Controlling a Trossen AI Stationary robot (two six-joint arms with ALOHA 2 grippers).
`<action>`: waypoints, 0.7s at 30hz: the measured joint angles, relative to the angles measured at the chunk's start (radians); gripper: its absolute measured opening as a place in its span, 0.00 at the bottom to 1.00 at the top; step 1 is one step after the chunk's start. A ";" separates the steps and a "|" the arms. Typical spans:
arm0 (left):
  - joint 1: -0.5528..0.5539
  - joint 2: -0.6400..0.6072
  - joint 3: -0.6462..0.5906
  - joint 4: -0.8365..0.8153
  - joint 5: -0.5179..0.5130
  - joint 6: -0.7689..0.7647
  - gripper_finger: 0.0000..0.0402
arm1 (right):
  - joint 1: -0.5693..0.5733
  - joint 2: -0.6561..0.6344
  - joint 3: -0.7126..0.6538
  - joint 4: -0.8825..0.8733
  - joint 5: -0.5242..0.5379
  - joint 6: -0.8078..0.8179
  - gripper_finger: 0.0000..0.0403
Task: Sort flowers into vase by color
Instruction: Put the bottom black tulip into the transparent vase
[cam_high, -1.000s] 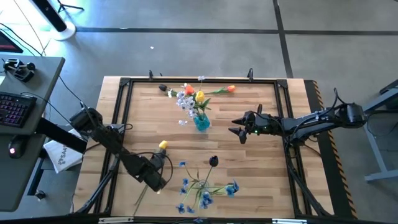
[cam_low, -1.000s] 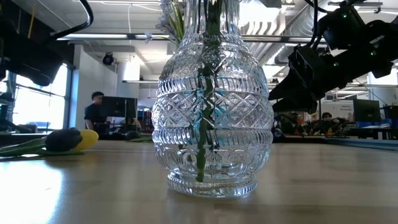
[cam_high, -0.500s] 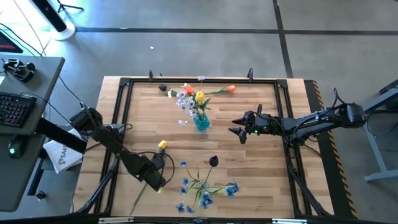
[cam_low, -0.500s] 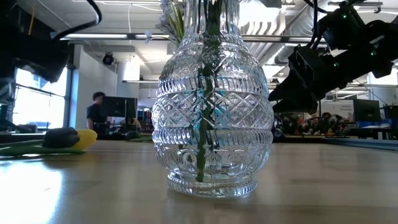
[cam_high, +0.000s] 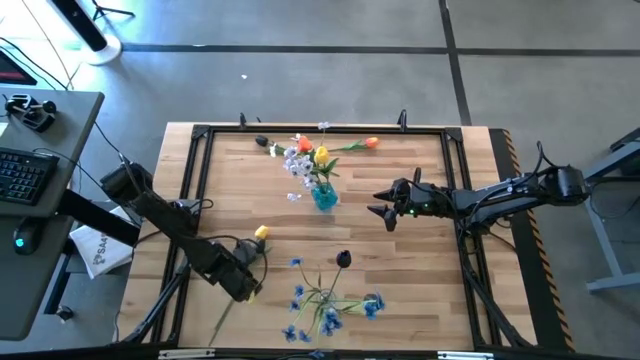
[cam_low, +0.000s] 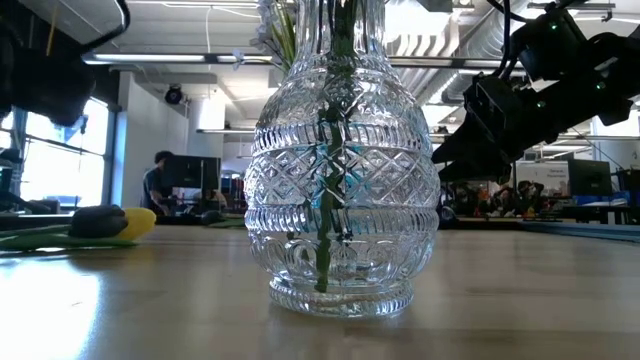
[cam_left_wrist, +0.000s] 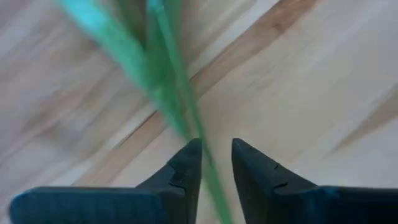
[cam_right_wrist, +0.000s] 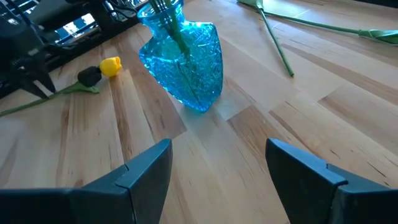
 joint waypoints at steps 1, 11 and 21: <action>0.004 0.000 -0.022 0.041 0.000 0.001 0.22 | 0.000 0.000 0.000 0.000 0.000 0.000 0.63; 0.018 -0.001 -0.060 0.071 0.004 0.010 0.17 | 0.000 0.000 0.000 0.000 0.000 0.000 0.63; 0.019 -0.001 -0.060 0.032 0.001 0.060 0.03 | 0.000 0.000 0.000 0.000 0.000 0.000 0.63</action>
